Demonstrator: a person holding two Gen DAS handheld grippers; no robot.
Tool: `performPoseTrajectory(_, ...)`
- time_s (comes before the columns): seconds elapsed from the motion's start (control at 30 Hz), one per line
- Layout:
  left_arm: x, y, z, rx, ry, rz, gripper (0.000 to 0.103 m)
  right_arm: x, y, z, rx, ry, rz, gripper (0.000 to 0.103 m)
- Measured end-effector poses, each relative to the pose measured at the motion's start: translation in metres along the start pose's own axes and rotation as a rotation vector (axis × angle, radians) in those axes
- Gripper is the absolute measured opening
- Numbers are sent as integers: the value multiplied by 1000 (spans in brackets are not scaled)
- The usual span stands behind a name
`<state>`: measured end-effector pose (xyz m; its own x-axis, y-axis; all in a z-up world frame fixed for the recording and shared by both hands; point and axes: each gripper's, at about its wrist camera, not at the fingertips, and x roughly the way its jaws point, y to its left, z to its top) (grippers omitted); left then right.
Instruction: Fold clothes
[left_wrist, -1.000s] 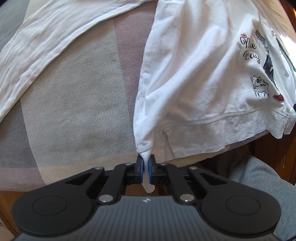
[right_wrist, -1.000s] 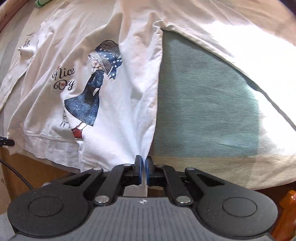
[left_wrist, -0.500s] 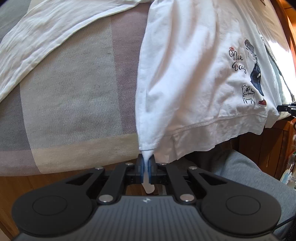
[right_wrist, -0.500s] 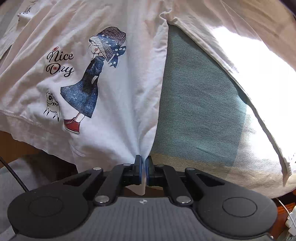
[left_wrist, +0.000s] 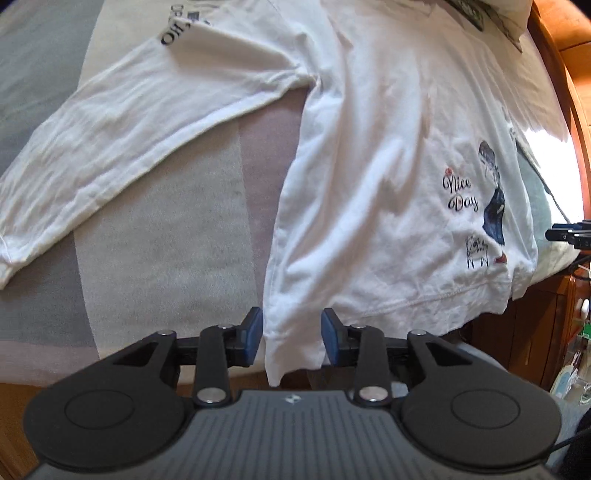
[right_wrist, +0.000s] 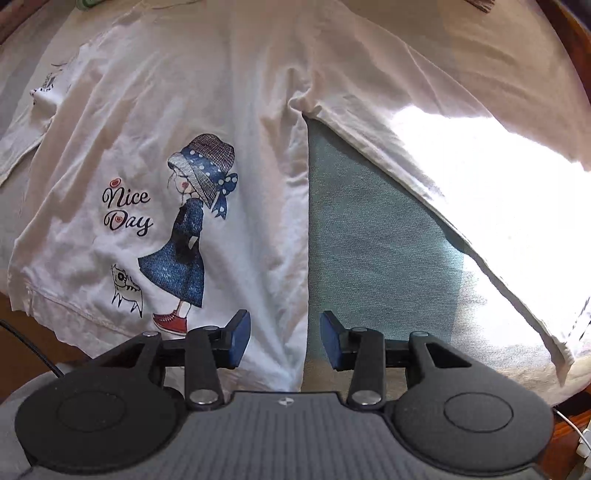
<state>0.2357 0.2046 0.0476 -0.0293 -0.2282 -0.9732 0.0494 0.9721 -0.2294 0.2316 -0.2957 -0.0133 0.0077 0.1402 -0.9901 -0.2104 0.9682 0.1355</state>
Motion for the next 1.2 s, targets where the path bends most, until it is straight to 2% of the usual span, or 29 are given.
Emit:
performPoseTrajectory(0.07,8,1,27,-36,-83,-23,38,-1,-2,13,40,-48,25,47)
performPoseTrajectory(0.2,47,2,79,-163,-193,-147,38,16,-13,42,160,-134,97,47)
performPoseTrajectory(0.3,71,13,91,-295,-221,-227,38,29,-27,56,251,-158,163,47)
performPoseTrajectory(0.43,101,26,106,-466,-258,-331,38,43,-44,63,296,-163,192,47)
performPoseTrajectory(0.6,112,33,100,-609,-325,-382,41,53,-64,67,412,-202,292,54)
performPoseTrajectory(0.67,118,34,98,-658,-365,-414,47,59,-72,68,473,-220,347,58)
performPoseTrajectory(0.77,125,31,94,-699,-399,-435,48,67,-83,70,573,-253,419,58)
performPoseTrajectory(0.9,126,26,96,-669,-417,-401,46,75,-97,72,731,-325,474,58)
performPoseTrajectory(1.0,119,16,101,-607,-438,-293,32,76,-101,78,795,-367,442,54)
performPoseTrajectory(1.03,117,11,104,-575,-437,-236,20,74,-99,81,785,-371,407,45)
performPoseTrajectory(1.07,116,7,107,-547,-436,-186,14,72,-96,85,763,-372,354,25)
performPoseTrajectory(1.1,115,6,109,-532,-432,-165,10,70,-94,88,741,-380,313,16)
performPoseTrajectory(1.2,110,5,114,-489,-426,-112,7,66,-88,98,671,-401,190,9)
